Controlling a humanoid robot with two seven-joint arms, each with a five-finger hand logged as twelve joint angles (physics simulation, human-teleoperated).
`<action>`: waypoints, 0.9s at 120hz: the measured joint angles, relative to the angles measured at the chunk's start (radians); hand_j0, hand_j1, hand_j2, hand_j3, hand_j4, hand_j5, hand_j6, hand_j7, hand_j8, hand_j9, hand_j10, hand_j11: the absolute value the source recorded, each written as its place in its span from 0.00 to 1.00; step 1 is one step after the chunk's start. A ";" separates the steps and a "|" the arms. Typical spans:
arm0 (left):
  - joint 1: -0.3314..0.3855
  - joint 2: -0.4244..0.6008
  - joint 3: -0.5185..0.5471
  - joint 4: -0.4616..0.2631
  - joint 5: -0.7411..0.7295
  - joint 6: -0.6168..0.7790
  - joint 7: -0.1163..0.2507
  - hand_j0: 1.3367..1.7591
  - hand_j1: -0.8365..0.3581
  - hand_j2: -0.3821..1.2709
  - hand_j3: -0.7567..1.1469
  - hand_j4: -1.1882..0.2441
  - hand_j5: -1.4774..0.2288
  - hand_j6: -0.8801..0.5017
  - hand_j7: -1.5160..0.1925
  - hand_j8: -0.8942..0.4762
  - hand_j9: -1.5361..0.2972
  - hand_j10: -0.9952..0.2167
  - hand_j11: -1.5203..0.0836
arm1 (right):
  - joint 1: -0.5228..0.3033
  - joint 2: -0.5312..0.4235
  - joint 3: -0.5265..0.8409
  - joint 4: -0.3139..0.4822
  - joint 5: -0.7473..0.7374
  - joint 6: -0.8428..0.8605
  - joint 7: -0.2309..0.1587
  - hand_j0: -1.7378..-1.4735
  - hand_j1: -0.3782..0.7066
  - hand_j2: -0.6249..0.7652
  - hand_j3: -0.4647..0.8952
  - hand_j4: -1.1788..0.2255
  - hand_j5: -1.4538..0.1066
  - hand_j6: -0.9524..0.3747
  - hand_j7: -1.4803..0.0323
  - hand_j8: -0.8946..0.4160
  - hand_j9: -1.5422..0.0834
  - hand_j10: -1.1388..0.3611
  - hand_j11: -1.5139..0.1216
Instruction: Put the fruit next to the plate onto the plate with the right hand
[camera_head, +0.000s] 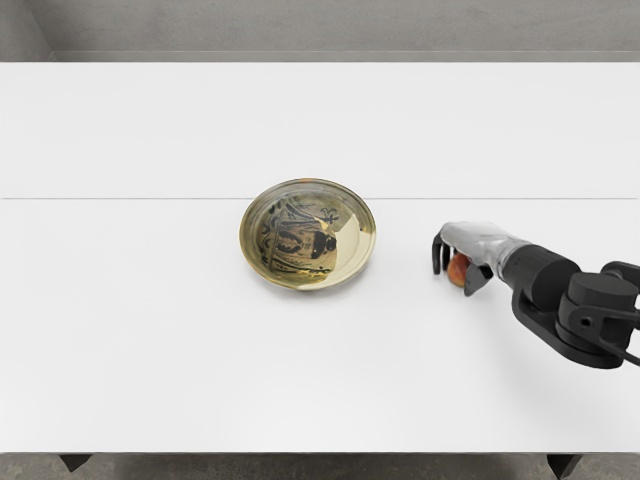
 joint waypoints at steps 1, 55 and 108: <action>0.000 0.000 0.000 0.000 0.000 0.000 0.000 0.76 0.99 0.23 0.40 0.83 0.87 0.64 0.89 0.65 0.84 0.82 0.95 | 0.000 0.000 0.001 0.000 0.000 0.000 0.000 0.34 0.58 0.62 0.34 0.29 0.30 0.27 0.32 0.36 0.34 0.38 0.31; 0.000 0.000 0.000 0.000 0.000 0.000 0.000 0.76 0.99 0.23 0.40 0.83 0.87 0.64 0.89 0.65 0.84 0.82 0.95 | 0.022 0.075 0.099 0.002 0.006 0.031 0.000 0.33 0.50 0.62 0.34 0.27 0.30 0.20 0.31 0.29 0.34 0.33 0.30; 0.000 0.000 0.000 0.000 0.000 0.000 0.000 0.76 0.99 0.23 0.40 0.83 0.87 0.64 0.89 0.65 0.84 0.82 0.95 | 0.072 0.198 0.149 0.000 0.009 0.047 0.000 0.33 0.49 0.60 0.34 0.27 0.30 0.19 0.31 0.28 0.34 0.33 0.30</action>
